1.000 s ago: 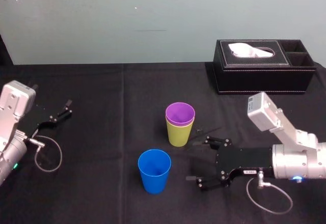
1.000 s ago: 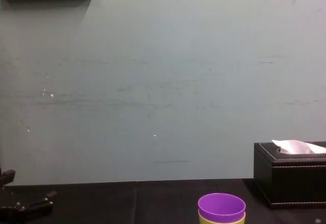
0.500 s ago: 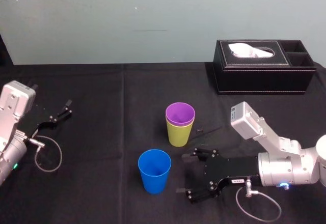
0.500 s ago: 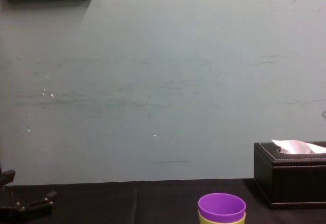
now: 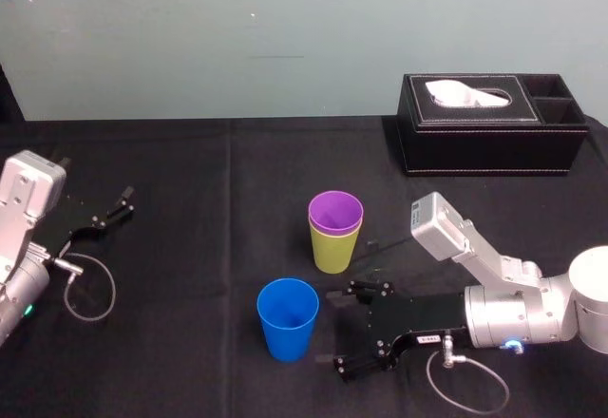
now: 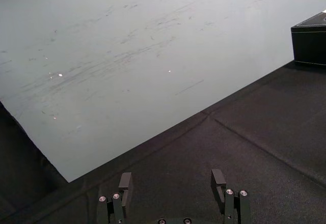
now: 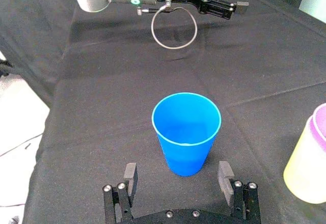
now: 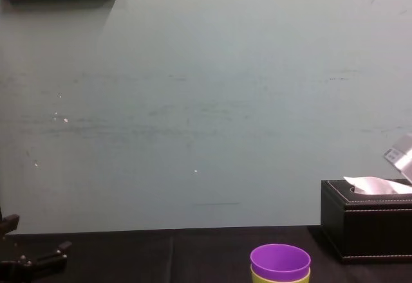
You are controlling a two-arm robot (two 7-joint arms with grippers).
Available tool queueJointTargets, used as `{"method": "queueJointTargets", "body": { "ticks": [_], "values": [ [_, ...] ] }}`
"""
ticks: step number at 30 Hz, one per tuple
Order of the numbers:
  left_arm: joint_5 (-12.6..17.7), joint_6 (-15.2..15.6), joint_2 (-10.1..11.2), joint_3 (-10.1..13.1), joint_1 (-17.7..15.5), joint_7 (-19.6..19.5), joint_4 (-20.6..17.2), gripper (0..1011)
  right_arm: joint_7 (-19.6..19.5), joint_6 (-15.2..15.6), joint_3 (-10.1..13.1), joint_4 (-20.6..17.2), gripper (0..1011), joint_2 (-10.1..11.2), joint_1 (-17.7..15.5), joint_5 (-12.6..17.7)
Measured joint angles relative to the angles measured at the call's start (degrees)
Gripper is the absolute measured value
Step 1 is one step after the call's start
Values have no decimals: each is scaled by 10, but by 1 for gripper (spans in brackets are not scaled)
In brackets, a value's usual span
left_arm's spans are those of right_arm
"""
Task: Stack the three plastic cups sequentially using one hand.
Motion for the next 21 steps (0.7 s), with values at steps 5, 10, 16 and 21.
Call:
{"method": "queueJointTargets", "body": {
  "ticks": [5, 10, 16, 21],
  "values": [
    [0, 0, 0, 0, 0, 0, 0, 1011, 3, 2, -4, 11, 1003, -8, 6, 2],
    [0, 0, 0, 0, 0, 0, 0, 1011, 6, 5, -10, 16, 1003, -15, 14, 2],
    [0, 0, 0, 0, 0, 0, 0, 1011, 8, 8, -16, 18, 1003, -21, 21, 3],
    [0, 0, 0, 0, 0, 0, 0, 1011, 8, 9, -20, 19, 1003, -27, 26, 2]
  ]
}}
